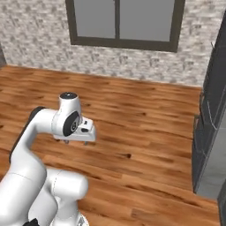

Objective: Four empty soda cans are scattered around the kitchen. Gather all the cans and cluster them next to the stove for recycling.

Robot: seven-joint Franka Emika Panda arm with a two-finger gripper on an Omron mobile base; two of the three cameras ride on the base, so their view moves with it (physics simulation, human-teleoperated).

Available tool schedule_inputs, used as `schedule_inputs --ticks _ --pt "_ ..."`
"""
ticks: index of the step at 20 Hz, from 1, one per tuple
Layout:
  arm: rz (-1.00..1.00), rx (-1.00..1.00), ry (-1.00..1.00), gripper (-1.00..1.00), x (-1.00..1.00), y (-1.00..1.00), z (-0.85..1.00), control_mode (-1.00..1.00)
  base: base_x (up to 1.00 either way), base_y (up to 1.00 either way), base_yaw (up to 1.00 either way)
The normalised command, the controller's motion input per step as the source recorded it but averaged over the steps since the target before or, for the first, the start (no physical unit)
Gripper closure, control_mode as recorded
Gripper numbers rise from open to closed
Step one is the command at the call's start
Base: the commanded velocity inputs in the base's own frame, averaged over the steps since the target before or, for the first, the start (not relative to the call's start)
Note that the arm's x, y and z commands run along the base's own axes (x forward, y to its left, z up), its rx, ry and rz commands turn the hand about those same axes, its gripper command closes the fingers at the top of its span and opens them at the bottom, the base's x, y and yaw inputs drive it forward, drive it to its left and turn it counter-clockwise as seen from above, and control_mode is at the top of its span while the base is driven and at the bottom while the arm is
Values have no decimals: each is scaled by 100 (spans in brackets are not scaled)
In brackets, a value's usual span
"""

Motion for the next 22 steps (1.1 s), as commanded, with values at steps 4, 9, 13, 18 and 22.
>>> schedule_inputs --ticks 4,9,13,18,22 --pt "0 0 0 -100 0 0 0 100 99 19 45" --pt "0 0 0 -100 0 0 0 100 96 14 48" --pt "0 0 0 -100 0 0 0 100 94 14 48" --pt "0 0 0 -100 0 0 0 100 88 15 45" --pt "0 0 0 -100 0 0 0 100 81 12 46"
